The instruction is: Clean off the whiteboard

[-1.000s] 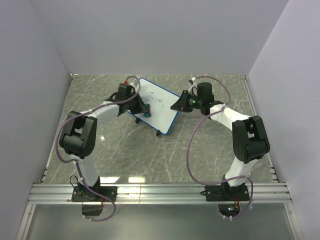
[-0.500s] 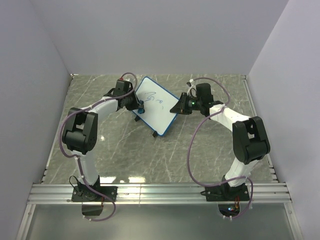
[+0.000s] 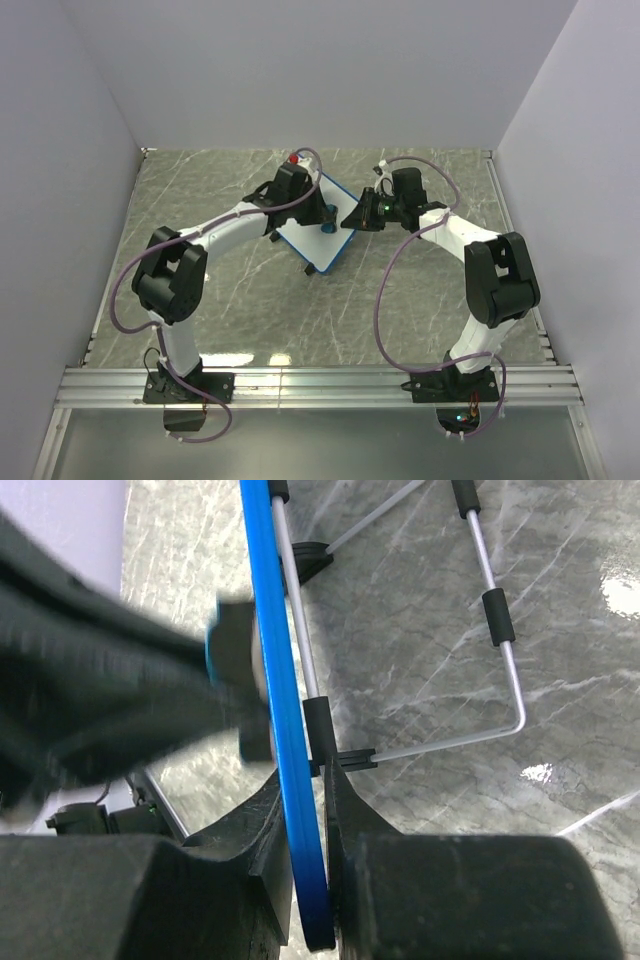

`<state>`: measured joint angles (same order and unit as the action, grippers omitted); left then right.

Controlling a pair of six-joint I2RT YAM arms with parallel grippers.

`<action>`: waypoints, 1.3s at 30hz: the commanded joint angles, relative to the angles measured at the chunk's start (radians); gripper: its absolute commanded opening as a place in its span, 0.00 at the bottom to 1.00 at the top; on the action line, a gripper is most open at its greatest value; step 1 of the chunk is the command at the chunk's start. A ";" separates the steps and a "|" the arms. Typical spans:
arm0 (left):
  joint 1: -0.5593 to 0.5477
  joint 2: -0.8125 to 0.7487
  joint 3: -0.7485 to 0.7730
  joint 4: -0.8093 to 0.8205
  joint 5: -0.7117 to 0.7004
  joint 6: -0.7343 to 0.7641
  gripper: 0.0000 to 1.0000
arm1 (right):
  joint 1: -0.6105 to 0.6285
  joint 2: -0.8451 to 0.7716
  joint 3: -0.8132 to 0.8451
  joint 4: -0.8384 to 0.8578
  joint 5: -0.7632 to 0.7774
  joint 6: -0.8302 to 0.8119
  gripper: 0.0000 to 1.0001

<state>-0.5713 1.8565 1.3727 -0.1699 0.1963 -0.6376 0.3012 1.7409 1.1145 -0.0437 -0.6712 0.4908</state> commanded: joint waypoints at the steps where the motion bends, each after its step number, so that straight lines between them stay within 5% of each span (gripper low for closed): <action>1: -0.068 0.030 -0.061 0.039 0.143 -0.065 0.00 | 0.033 0.032 -0.010 -0.078 0.047 -0.044 0.00; 6: -0.033 0.035 -0.024 0.003 0.114 -0.056 0.00 | 0.035 0.025 -0.036 -0.062 0.041 -0.041 0.00; 20: 0.309 0.273 0.183 -0.161 0.019 0.015 0.00 | 0.035 0.005 -0.079 -0.094 0.036 -0.095 0.00; 30: 0.306 0.222 0.121 -0.154 -0.009 0.065 0.00 | 0.035 0.035 -0.036 -0.110 0.022 -0.103 0.00; 39: 0.116 0.194 0.253 -0.230 0.123 0.137 0.00 | 0.038 0.054 -0.027 -0.099 0.019 -0.089 0.00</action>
<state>-0.3084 2.0354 1.5711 -0.3302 0.1997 -0.5423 0.3119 1.7439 1.0889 -0.0349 -0.7361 0.4591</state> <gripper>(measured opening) 0.100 0.150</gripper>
